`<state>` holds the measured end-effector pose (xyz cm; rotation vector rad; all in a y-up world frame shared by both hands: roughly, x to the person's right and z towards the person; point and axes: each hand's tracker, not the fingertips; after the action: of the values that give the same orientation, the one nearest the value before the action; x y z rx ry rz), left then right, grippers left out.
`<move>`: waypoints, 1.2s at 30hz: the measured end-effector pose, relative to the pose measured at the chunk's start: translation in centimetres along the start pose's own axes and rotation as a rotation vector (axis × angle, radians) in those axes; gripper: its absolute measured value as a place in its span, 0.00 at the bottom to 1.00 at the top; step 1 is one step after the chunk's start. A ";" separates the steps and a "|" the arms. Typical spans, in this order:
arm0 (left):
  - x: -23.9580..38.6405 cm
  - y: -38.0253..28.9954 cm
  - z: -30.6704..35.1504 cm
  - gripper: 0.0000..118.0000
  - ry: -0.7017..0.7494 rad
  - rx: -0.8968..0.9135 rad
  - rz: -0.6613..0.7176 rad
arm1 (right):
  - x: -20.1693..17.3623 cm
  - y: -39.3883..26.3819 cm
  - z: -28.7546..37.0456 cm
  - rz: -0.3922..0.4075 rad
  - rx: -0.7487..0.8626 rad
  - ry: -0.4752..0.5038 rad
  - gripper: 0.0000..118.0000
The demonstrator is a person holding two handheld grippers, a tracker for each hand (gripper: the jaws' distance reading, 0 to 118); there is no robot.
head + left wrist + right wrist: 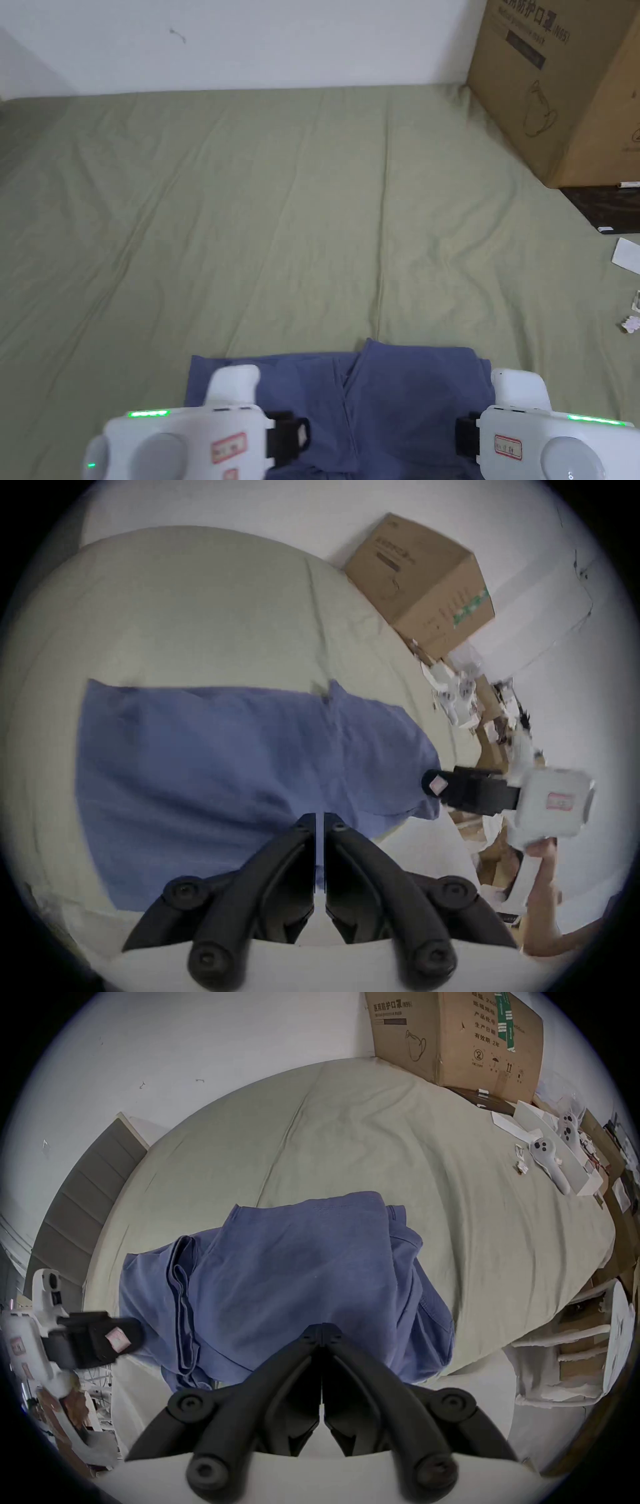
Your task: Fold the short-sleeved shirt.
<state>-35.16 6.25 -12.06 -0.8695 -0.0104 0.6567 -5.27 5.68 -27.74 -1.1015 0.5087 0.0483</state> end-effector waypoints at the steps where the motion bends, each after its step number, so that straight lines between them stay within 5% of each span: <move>1: -1.3 0.3 1.2 0.04 0.009 0.029 0.033 | -0.1 0.0 0.0 0.003 -0.003 -0.001 0.00; 8: -10.7 0.1 6.4 0.08 0.122 0.142 0.287 | -1.3 0.2 -0.5 0.030 -0.018 0.001 0.00; 9: -11.6 -0.1 6.7 0.20 0.124 0.139 0.314 | -1.6 0.2 -0.6 0.041 -0.021 -0.001 0.00; 11: -12.8 -0.5 6.7 0.67 0.129 0.126 0.316 | -2.4 0.4 -0.7 0.059 -0.027 -0.006 0.00; 13: -13.6 -1.0 6.1 0.89 0.100 0.101 0.322 | -3.0 0.7 -0.8 0.069 -0.030 0.000 0.00; 24: -15.7 -0.7 1.3 0.90 -0.258 0.096 0.434 | -5.2 1.7 -1.2 0.098 -0.042 0.033 0.00; 28: -15.8 -0.9 -0.8 0.66 -0.287 0.049 0.444 | -5.3 1.3 -1.5 0.090 -0.060 0.045 0.00; 31: -16.3 -0.8 -0.9 0.16 -0.251 0.040 0.450 | -5.4 1.0 -1.8 0.094 -0.074 0.039 0.00; 36: -17.1 -1.0 -0.5 0.15 -0.300 0.039 0.481 | -5.3 1.0 -2.2 0.082 -0.085 0.032 0.00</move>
<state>-48.29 -3.80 -7.42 -0.7317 -0.0596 1.2311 -10.98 5.36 -27.11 -1.1656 0.5850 0.1251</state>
